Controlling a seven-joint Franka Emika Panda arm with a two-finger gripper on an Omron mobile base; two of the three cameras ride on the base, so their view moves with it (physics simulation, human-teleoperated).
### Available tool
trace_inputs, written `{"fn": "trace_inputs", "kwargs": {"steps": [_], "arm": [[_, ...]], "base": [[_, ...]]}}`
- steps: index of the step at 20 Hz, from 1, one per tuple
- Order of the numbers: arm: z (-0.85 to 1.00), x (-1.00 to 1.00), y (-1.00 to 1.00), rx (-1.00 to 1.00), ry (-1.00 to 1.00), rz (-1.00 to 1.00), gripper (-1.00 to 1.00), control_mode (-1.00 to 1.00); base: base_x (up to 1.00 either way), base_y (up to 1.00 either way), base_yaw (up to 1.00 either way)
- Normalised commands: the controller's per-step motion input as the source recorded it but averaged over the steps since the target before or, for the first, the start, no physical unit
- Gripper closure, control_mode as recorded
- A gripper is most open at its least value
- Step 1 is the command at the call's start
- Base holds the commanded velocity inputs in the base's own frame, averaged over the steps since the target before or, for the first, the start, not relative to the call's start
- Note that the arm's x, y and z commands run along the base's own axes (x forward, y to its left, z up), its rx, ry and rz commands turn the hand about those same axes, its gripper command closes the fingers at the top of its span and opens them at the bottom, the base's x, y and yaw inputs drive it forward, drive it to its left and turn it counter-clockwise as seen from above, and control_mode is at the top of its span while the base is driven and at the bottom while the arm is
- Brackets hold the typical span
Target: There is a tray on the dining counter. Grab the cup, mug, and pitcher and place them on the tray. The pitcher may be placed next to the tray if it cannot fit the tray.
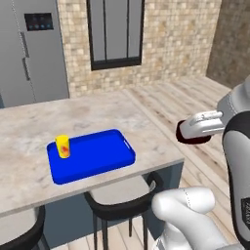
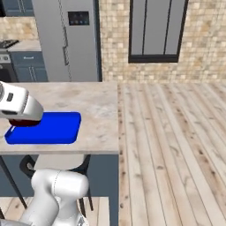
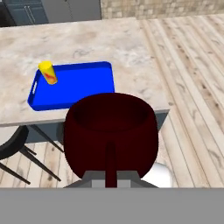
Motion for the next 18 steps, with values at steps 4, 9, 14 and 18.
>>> {"fn": "trace_inputs", "kwargs": {"steps": [4, 9, 14, 18], "arm": [[0.0, 0.0, 0.0, 0.0, 0.0, 0.0, 1.0, 1.0], [0.0, 0.0, 0.0, 0.0, 0.0, 0.0, 1.0, 1.0], [-0.49, 0.71, 0.11, 0.02, 0.07, 0.14, 1.0, -1.0], [-0.67, 0.98, 0.01, 0.1, 0.08, 0.34, 1.0, -1.0]], "base": [[0.26, 0.1, 0.15], [0.28, 0.2, 0.13], [0.0, 0.0, 0.0], [0.0, 0.0, 0.0]]}}
